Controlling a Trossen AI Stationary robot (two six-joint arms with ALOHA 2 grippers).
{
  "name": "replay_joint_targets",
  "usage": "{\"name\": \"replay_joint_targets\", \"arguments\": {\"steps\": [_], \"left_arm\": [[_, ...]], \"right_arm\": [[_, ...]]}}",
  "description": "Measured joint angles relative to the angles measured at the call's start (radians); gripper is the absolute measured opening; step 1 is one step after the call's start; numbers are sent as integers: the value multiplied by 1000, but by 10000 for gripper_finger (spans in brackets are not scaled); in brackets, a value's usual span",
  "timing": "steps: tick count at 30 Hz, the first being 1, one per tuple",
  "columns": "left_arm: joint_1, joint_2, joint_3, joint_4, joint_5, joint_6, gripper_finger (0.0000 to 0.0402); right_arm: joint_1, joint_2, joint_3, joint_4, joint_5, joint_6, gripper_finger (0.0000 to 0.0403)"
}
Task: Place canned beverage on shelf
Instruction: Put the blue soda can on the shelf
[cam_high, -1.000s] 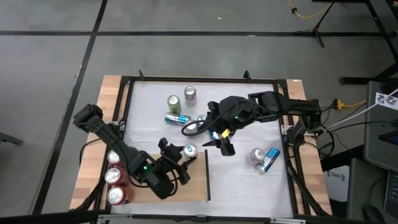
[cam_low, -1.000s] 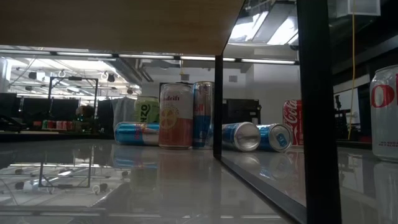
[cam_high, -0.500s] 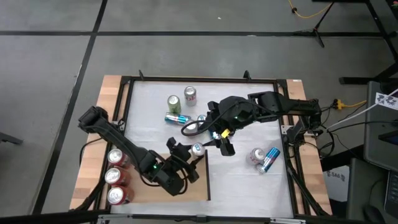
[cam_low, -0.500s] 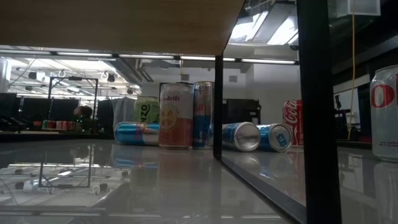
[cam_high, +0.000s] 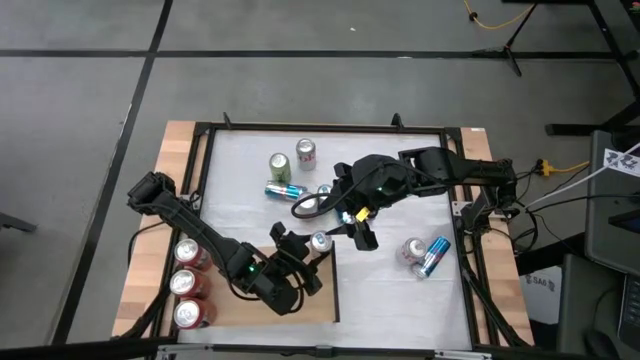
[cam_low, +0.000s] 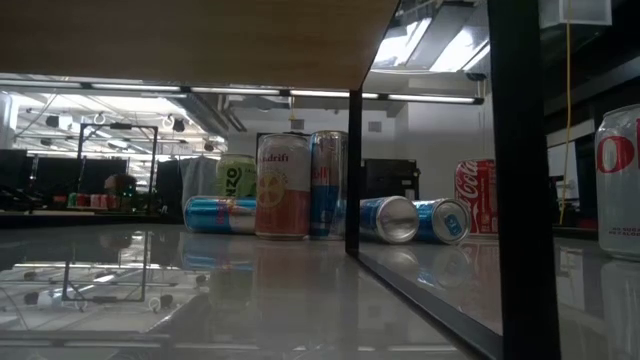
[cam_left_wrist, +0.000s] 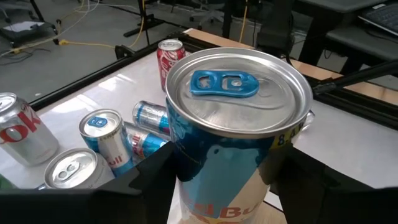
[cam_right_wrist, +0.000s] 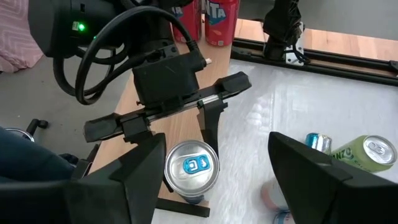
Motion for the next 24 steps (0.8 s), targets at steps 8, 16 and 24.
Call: {"name": "replay_joint_targets", "arguments": {"steps": [8, 16, 24], "left_arm": [[0, 0, 0, 0, 4, 0, 213], [0, 2, 0, 1, 8, 1, 257], [0, 5, 0, 7, 46, 15, 299]], "right_arm": [[0, 0, 0, 0, 0, 0, 271], [0, 0, 0, -7, 0, 0, 271], [0, -5, 0, -10, 0, 0, 271]]}}
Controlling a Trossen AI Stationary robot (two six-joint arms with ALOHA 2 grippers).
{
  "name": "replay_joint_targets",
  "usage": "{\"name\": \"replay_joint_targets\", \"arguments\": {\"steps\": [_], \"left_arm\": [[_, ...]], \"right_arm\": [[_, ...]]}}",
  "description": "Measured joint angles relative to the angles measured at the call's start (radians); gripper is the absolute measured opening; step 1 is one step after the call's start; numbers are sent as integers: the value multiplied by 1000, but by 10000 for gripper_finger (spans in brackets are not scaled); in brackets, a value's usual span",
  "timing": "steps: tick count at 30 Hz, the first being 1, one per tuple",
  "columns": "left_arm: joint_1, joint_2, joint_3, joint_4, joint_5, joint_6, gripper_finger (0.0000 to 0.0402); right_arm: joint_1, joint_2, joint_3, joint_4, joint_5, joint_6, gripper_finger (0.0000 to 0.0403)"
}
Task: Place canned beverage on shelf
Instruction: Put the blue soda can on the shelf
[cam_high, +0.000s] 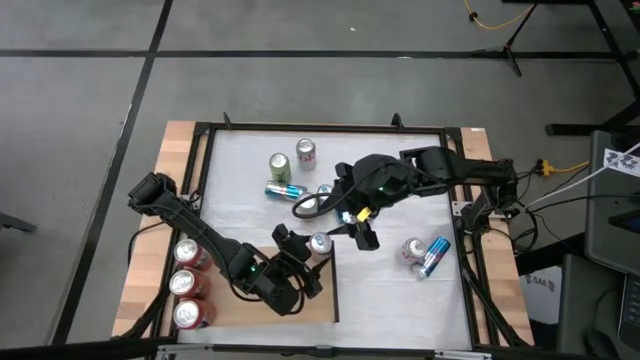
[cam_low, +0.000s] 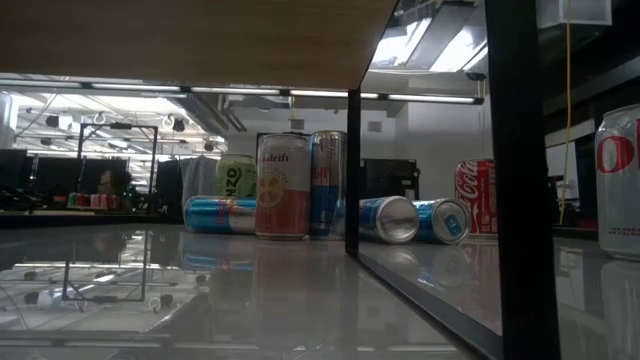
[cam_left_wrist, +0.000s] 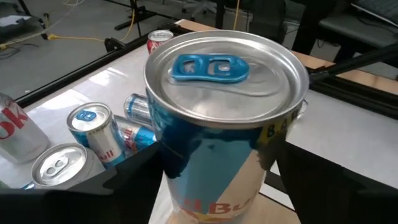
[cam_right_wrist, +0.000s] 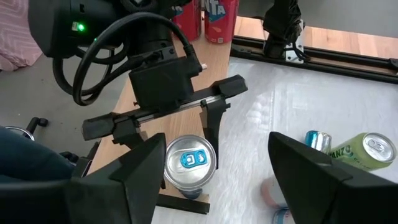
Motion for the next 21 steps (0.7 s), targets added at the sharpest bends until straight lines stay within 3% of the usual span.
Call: {"name": "replay_joint_targets", "arguments": {"steps": [11, 21], "left_arm": [[0, -32, 0, 16, 21, 2, 301], [-13, -107, 0, 15, 47, 118, 301]], "right_arm": [[0, -10, 0, 1, 0, 0, 271], [0, -10, 0, -23, 0, 0, 271]]}}
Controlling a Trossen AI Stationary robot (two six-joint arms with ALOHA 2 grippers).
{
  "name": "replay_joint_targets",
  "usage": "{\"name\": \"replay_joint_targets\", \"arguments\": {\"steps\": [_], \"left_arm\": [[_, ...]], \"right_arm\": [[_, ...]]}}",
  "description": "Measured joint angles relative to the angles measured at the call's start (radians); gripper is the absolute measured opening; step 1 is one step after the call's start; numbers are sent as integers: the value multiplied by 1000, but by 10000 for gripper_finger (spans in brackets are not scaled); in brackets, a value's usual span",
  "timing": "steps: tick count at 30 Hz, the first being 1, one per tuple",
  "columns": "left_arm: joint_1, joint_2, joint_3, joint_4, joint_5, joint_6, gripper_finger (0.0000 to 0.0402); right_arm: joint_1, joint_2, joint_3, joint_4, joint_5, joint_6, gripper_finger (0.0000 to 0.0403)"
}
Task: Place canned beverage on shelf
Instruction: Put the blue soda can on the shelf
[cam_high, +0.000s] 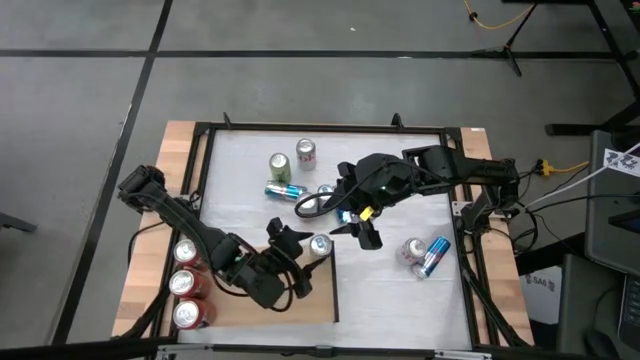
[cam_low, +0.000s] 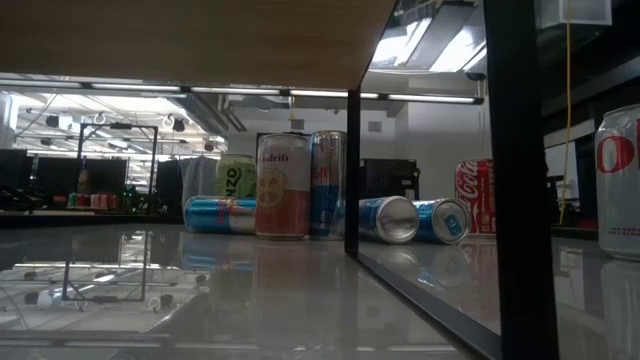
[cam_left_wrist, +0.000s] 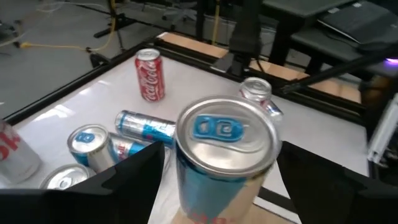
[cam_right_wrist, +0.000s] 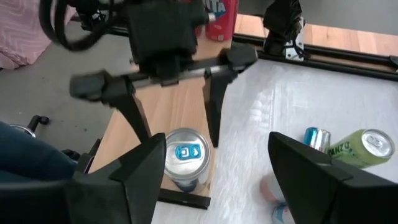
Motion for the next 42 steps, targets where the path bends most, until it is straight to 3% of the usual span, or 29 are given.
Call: {"name": "replay_joint_targets", "arguments": {"steps": [17, 22, 27, 37, 42], "left_arm": [[23, -110, 0, 13, 25, 132, 302], [55, -156, 0, 10, 28, 207, 302], [116, -189, 0, -58, 34, 235, 302], [210, -181, 0, -247, 228, 166, 302], [220, -183, 0, -276, 239, 155, 302]], "right_arm": [[0, 0, 0, -20, -2, 0, 271], [0, 0, 0, -79, -14, 0, 271], [1, 1, 0, -133, 40, 76, 271], [54, 59, 0, -177, 154, 124, 271], [89, 95, 0, -182, 165, 124, 271]]}}
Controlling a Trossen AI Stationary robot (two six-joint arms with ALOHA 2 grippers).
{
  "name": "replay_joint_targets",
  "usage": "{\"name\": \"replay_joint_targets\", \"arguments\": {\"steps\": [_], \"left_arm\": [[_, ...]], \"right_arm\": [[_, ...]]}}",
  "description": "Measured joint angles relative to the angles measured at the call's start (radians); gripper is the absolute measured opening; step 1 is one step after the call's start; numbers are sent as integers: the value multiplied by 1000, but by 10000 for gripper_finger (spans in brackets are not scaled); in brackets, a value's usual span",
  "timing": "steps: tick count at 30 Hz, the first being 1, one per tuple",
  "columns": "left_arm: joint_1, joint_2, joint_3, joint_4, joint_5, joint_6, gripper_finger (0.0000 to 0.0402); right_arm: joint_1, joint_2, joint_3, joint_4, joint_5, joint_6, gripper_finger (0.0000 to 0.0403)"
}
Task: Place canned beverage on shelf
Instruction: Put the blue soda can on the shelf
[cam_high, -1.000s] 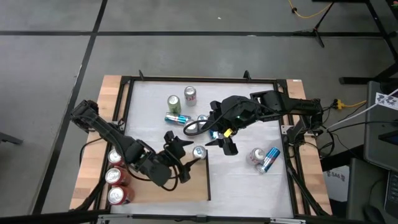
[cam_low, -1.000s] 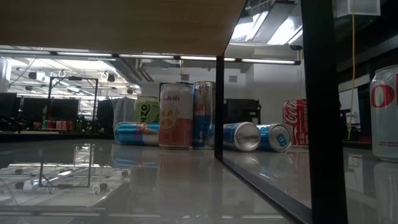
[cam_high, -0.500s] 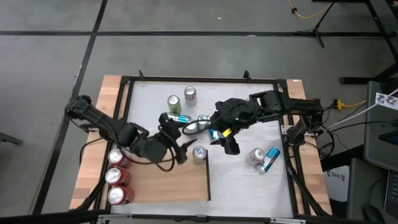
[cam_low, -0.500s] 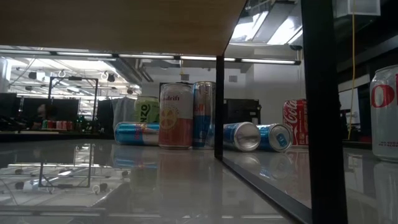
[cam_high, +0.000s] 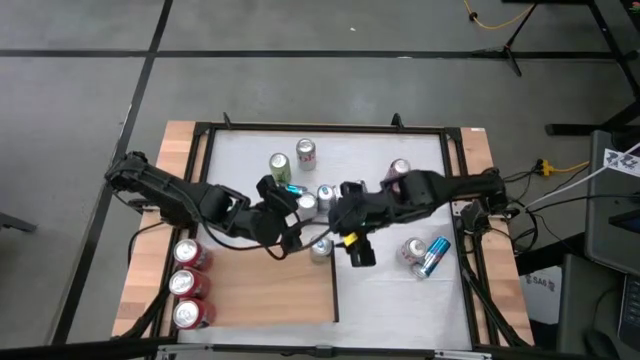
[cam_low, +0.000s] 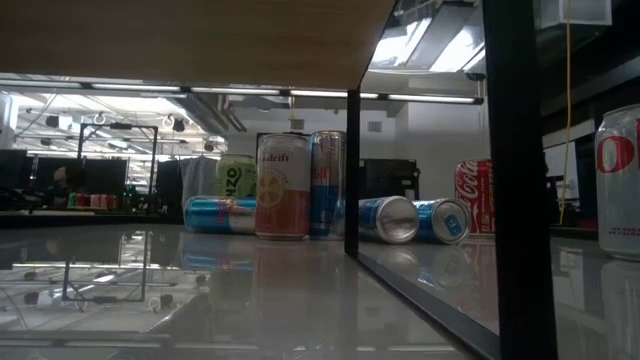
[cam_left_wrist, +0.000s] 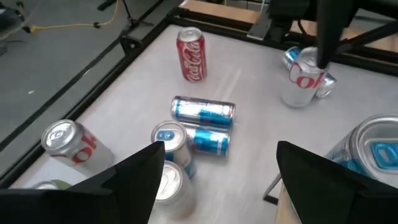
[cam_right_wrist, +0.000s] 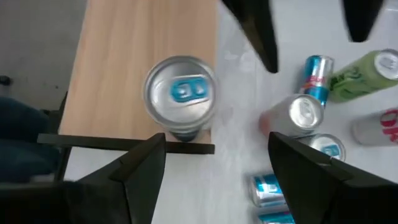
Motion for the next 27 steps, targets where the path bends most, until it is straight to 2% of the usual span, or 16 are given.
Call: {"name": "replay_joint_targets", "arguments": {"steps": [15, 22, 27], "left_arm": [[0, 1, 0, 1, 128, -26, 302], [0, 1, 0, 1, 139, -26, 301], [0, 1, 0, 1, 139, -23, 301]], "right_arm": [[10, 22, 0, 29, 67, 30, 271], [10, 22, 0, 29, 72, 30, 271], [10, 22, 0, 25, 131, 29, 271]]}}
